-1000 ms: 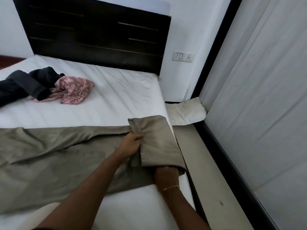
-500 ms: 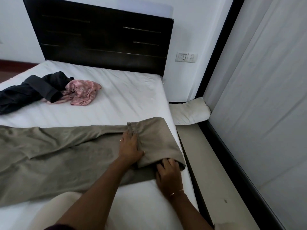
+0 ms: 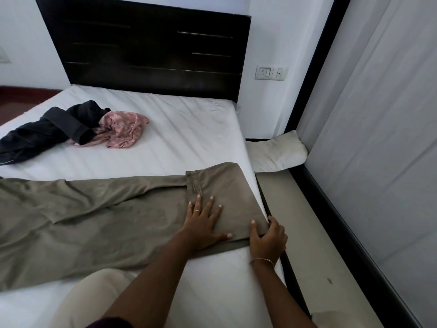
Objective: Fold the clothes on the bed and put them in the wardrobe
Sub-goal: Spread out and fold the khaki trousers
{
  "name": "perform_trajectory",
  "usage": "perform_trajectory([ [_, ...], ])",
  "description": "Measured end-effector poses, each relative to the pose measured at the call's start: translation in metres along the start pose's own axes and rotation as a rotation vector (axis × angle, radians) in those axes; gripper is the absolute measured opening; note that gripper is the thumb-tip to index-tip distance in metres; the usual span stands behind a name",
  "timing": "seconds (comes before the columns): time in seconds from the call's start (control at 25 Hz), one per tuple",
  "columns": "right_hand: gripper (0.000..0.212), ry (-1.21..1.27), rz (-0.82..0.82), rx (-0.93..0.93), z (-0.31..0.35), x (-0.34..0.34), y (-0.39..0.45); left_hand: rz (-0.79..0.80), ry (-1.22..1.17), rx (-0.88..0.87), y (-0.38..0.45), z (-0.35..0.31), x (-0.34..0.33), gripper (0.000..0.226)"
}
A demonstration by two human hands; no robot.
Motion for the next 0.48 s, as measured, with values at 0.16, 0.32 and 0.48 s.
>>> perform_trajectory([
  [0.16,0.056,0.168,0.014,-0.169,0.008,0.002,0.010,0.115,-0.192,0.036,0.004,0.010,0.003,0.117],
  [0.32,0.050,0.411,-0.008,0.049,0.090,0.011,0.026,0.135,-1.374,0.269,-0.010,0.030,0.055,0.063],
  [0.48,0.054,0.334,0.177,0.591,0.196,0.002,-0.030,0.104,-1.839,0.414,-0.034,0.064,0.090,0.056],
])
Point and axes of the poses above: each hand's wrist, its own y-axis towards the middle knuckle, its own x-axis out of the back of the hand, z = x × y, the point moved 5 cm from there along y, towards the middle knuckle, and after that the axes turned 6 degrees about x, right-handed, at the moved point
